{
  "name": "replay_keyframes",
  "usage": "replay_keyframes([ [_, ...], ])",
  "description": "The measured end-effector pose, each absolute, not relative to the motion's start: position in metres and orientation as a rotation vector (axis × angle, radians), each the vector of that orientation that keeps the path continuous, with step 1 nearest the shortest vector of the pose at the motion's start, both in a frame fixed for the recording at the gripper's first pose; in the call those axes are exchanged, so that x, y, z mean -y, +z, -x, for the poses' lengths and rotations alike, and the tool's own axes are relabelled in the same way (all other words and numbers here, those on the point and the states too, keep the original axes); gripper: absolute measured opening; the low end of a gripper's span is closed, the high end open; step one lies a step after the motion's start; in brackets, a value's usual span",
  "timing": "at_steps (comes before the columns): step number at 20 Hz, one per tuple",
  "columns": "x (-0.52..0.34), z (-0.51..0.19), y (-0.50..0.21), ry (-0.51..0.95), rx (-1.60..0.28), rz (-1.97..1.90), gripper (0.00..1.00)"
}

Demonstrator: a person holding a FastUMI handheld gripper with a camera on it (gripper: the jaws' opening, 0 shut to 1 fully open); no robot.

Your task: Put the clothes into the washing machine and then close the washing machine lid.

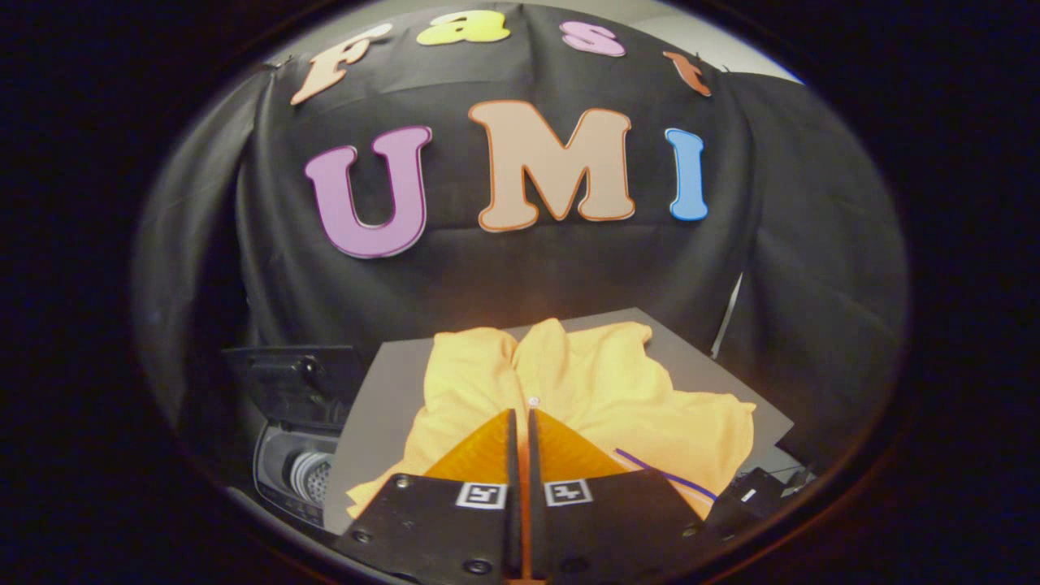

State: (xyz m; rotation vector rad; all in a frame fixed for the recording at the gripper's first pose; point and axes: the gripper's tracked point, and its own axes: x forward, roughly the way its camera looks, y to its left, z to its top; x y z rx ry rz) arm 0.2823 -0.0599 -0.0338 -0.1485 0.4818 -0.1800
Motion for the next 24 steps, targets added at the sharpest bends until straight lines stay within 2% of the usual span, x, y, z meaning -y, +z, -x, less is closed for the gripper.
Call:
replay_keyframes([
  [3, 0.063, -0.292, -0.044, -0.155, -0.509, 0.235, 0.68],
  [5, 0.07, -0.298, -0.048, -0.152, -0.534, 0.206, 0.71],
  [7, 0.07, -0.299, -0.051, -0.155, -0.532, 0.071, 0.83],
  [12, 0.083, -0.298, -0.046, -0.153, -0.513, 0.165, 0.13],
  [13, 0.083, -0.295, -0.045, -0.163, -0.51, 0.164, 0.07],
  [15, 0.078, -0.291, -0.044, -0.145, -0.493, 0.163, 0.01],
  [18, 0.066, -0.283, -0.038, -0.083, -0.439, 0.119, 0.0],
  [24, 0.025, -0.271, -0.028, 0.034, -0.354, -0.288, 0.0],
])
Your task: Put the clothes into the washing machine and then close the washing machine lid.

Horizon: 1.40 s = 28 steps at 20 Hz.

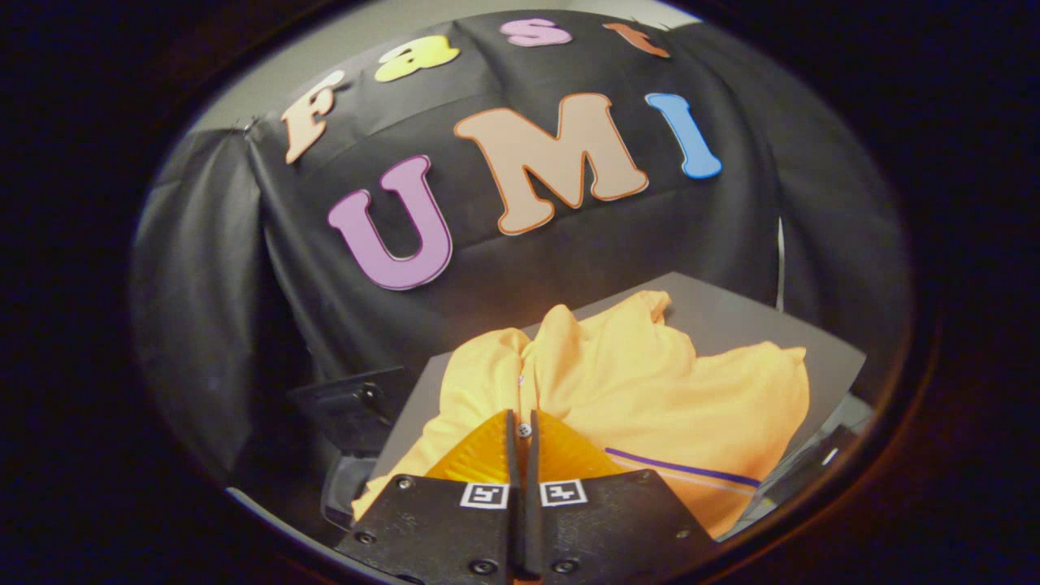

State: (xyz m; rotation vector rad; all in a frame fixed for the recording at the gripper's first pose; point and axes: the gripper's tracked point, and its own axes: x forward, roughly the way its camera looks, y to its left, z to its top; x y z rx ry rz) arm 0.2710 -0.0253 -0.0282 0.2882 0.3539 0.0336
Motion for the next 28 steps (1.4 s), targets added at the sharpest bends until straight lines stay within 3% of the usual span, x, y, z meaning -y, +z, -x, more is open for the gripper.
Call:
replay_keyframes([
  [13, -0.05, -0.276, 0.084, 0.072, -0.12, -0.11, 0.0],
  [28, -0.266, -0.282, 0.026, 0.213, -0.056, -0.064, 0.0],
])
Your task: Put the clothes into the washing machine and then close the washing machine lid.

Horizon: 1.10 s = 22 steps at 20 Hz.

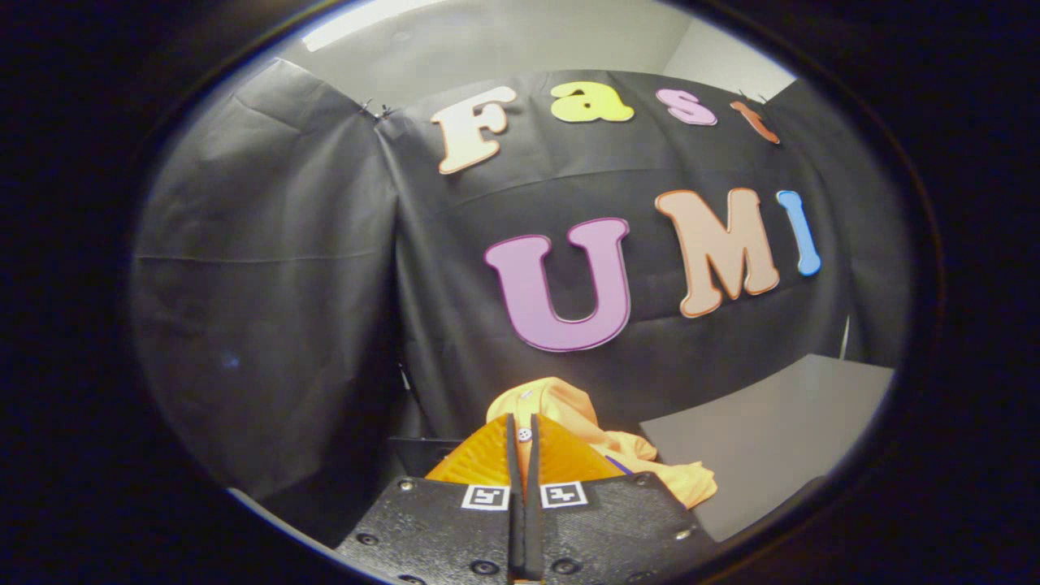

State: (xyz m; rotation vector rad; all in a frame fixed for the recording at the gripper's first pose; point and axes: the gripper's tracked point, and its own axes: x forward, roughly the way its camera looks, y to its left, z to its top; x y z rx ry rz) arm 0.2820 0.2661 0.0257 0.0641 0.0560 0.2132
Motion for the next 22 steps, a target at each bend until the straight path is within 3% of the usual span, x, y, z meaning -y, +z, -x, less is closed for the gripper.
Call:
replay_keyframes([
  [8, -0.324, -0.284, -0.051, 0.279, -0.144, -0.075, 0.0],
  [22, -0.295, -0.303, -0.211, 0.186, -0.341, -0.132, 0.0],
])
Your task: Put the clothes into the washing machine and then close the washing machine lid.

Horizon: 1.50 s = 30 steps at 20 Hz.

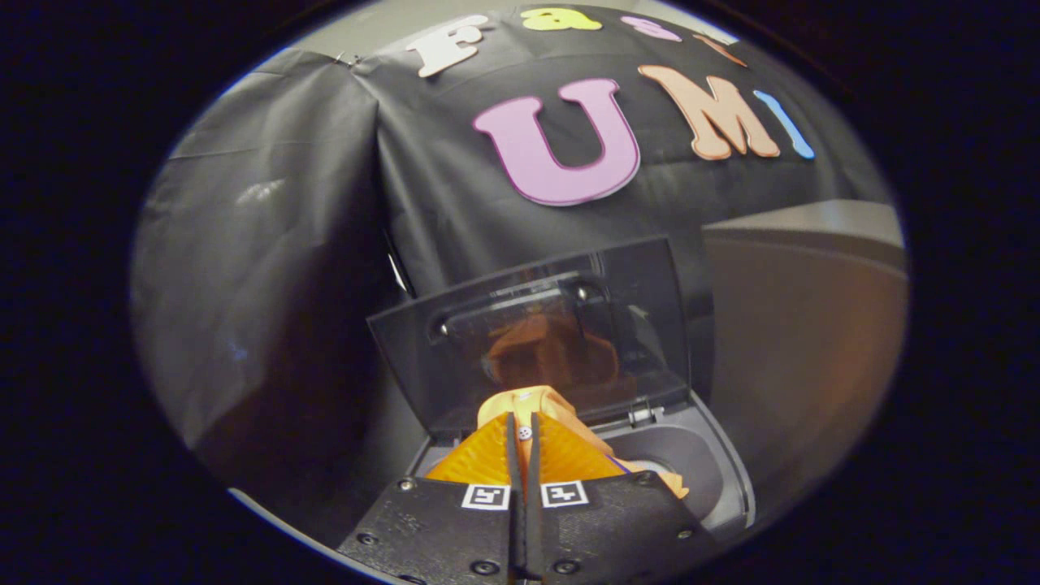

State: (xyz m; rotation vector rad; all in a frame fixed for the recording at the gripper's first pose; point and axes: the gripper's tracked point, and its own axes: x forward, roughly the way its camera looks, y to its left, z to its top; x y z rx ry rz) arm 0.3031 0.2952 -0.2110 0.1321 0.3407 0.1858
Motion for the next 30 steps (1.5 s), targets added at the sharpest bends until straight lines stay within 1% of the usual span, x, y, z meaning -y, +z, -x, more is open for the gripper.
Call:
replay_keyframes([
  [2, -0.291, -0.301, -0.237, 0.167, -0.376, -0.119, 0.0],
  [7, -0.293, -0.305, -0.267, 0.164, -0.417, -0.089, 0.0],
  [10, -0.295, -0.303, -0.288, 0.18, -0.448, -0.047, 0.04],
  [13, -0.296, -0.303, -0.301, 0.173, -0.469, -0.03, 0.1],
  [14, -0.294, -0.304, -0.301, 0.164, -0.469, -0.024, 0.1],
  [19, -0.273, -0.314, -0.289, 0.092, -0.438, 0.047, 0.76],
  [21, -0.266, -0.318, -0.274, 0.066, -0.408, 0.064, 0.84],
  [25, -0.257, -0.328, -0.242, 0.034, -0.337, 0.098, 0.98],
  [30, -0.256, -0.349, -0.187, 0.029, -0.248, 0.106, 0.97],
])
